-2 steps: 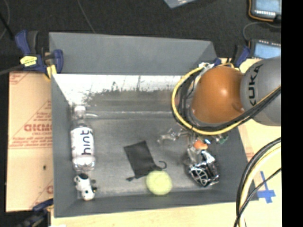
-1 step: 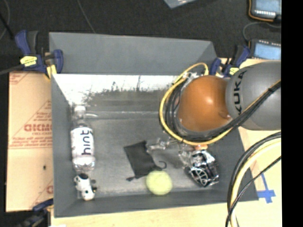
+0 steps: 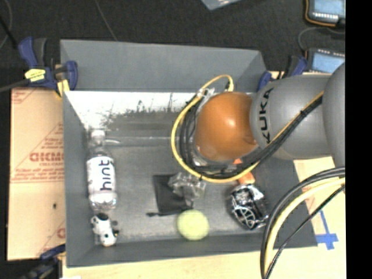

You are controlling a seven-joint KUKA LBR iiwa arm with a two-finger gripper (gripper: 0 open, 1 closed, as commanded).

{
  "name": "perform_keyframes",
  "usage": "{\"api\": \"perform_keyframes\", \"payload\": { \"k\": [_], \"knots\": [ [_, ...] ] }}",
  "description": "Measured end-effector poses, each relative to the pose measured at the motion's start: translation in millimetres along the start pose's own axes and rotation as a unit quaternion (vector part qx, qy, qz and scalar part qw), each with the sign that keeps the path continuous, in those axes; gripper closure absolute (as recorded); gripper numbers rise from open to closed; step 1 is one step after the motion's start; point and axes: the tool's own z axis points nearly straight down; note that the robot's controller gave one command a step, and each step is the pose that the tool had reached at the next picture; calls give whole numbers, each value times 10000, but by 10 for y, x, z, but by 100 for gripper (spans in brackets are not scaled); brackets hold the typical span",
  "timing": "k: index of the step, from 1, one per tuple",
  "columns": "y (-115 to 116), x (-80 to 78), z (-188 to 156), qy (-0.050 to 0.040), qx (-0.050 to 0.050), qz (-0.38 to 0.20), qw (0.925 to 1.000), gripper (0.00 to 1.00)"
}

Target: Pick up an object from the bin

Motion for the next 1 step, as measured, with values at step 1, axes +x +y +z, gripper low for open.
{"api": "perform_keyframes", "payload": {
  "k": [1],
  "knots": [
    [0, 0, 0, 0, 0, 1, 10000, 100]
  ]
}}
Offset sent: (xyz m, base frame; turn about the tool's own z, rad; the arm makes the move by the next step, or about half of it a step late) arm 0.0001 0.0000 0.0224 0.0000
